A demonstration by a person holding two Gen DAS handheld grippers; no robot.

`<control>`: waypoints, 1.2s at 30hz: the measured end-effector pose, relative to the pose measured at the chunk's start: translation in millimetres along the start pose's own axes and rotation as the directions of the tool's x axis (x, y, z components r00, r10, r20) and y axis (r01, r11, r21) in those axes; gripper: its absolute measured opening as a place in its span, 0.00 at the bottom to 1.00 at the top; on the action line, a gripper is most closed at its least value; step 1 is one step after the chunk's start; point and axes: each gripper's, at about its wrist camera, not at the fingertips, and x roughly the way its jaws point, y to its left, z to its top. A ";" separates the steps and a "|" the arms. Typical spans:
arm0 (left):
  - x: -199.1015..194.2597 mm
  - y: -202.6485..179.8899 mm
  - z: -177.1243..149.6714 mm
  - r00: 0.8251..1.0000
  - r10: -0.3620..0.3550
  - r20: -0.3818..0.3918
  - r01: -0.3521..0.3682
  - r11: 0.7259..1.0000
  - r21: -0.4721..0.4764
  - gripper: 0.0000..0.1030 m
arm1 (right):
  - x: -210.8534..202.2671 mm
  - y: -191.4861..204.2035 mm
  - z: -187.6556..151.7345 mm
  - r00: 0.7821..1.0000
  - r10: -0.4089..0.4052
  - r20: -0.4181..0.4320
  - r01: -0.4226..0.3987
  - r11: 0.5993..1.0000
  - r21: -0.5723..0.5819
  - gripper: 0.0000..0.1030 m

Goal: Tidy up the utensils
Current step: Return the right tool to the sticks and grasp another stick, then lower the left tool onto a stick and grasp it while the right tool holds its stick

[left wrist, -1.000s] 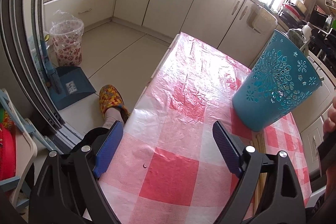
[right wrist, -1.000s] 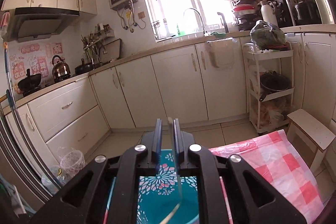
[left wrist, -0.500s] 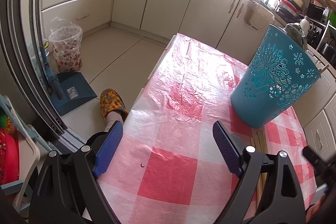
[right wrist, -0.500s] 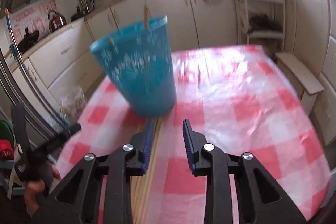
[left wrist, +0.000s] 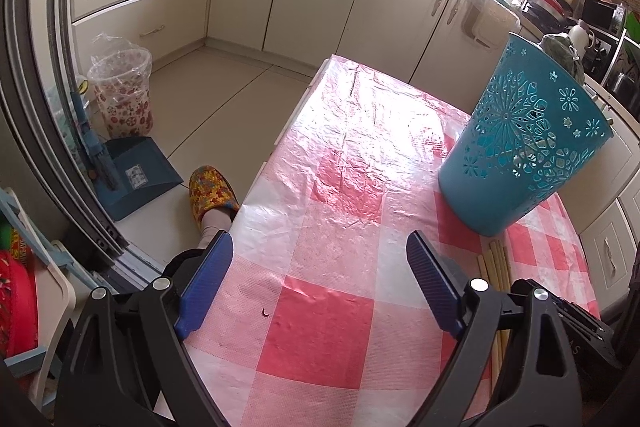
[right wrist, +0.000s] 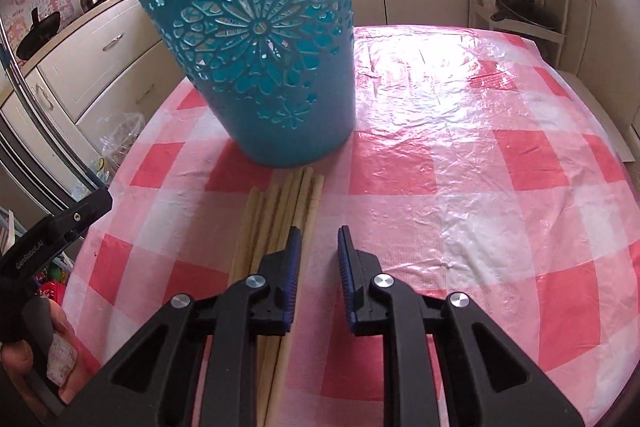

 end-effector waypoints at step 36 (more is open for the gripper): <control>20.2 -126.9 -35.1 0.971 0.099 -0.218 -0.011 0.928 0.372 0.82 | -16.0 -51.2 -9.4 0.992 0.110 -0.056 -0.108 0.993 0.045 0.06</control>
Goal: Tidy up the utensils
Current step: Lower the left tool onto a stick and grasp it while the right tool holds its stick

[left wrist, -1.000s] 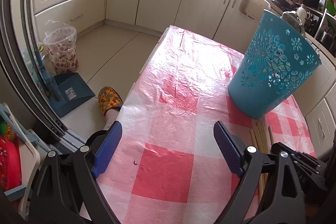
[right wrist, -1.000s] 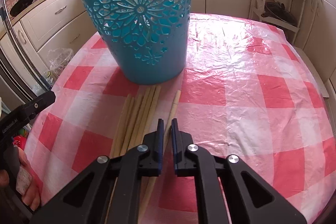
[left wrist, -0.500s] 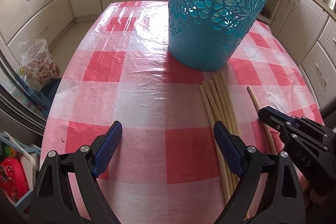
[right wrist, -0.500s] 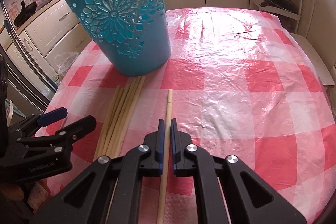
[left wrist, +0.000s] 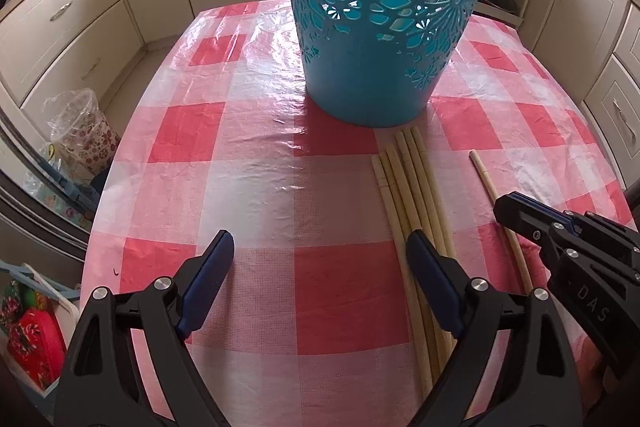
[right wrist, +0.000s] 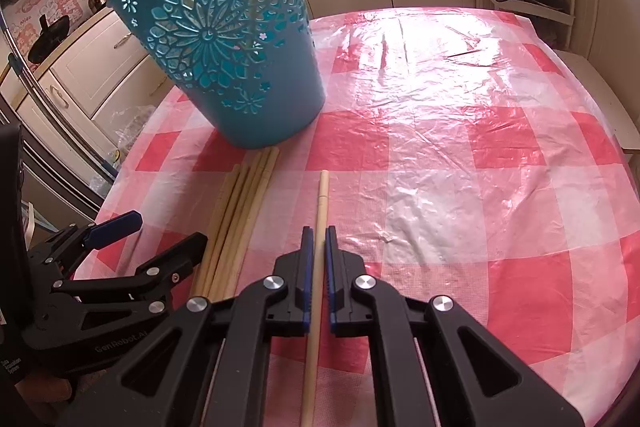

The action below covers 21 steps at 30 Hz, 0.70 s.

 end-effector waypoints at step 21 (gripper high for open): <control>1.4 -18.6 7.9 0.985 -0.170 -0.034 0.173 0.965 0.198 0.06 | 0.6 -1.0 0.2 1.000 0.006 -0.002 -0.006 1.000 0.002 0.06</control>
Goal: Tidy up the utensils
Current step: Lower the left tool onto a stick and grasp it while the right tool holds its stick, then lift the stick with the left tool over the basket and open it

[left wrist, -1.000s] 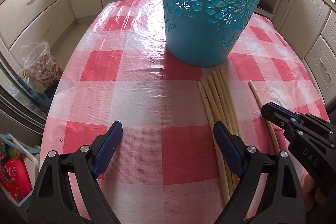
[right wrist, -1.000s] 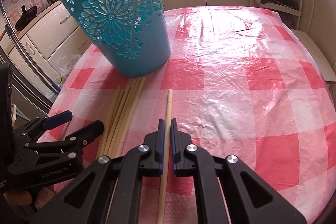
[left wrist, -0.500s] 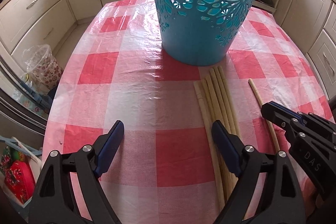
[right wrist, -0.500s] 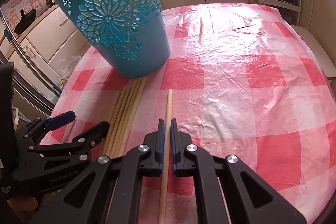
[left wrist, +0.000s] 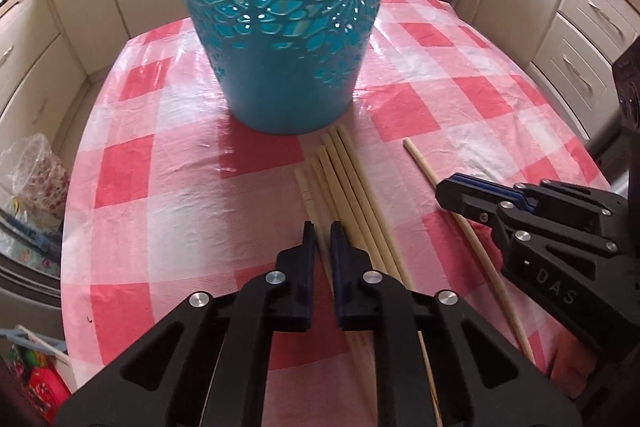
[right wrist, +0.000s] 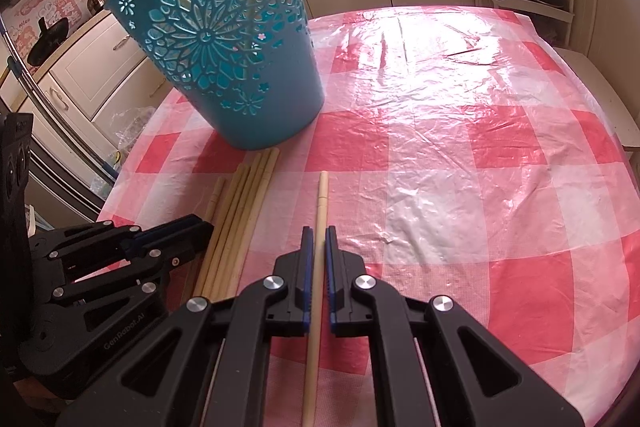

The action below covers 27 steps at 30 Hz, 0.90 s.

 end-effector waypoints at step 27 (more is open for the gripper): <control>-111.9 32.0 9.5 0.965 -0.225 0.134 0.229 0.973 -0.018 0.05 | 1.3 2.9 0.0 1.000 -0.005 0.010 0.005 1.000 -0.004 0.06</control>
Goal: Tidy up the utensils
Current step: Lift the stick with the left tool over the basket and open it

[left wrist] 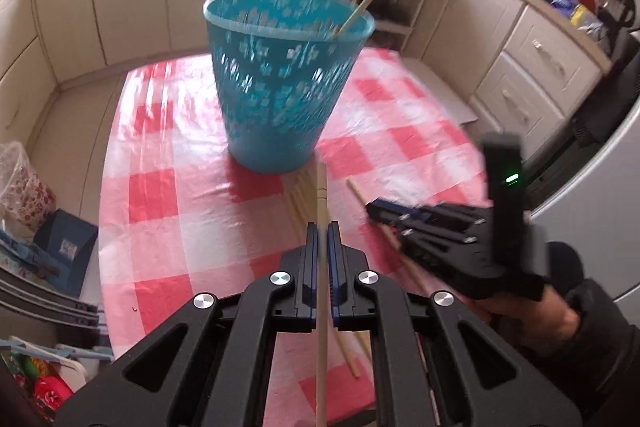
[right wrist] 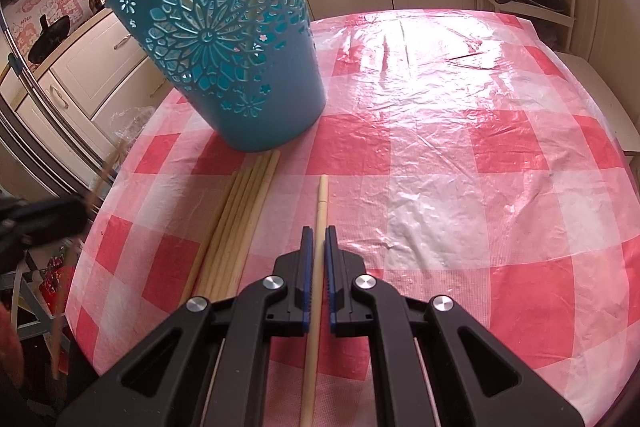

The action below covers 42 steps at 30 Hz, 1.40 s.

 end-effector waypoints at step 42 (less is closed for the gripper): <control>18.0 20.2 107.9 0.757 0.388 0.526 -0.307 0.922 -0.238 0.42 | 0.1 -6.2 0.4 0.999 0.031 0.015 -0.031 0.999 0.012 0.08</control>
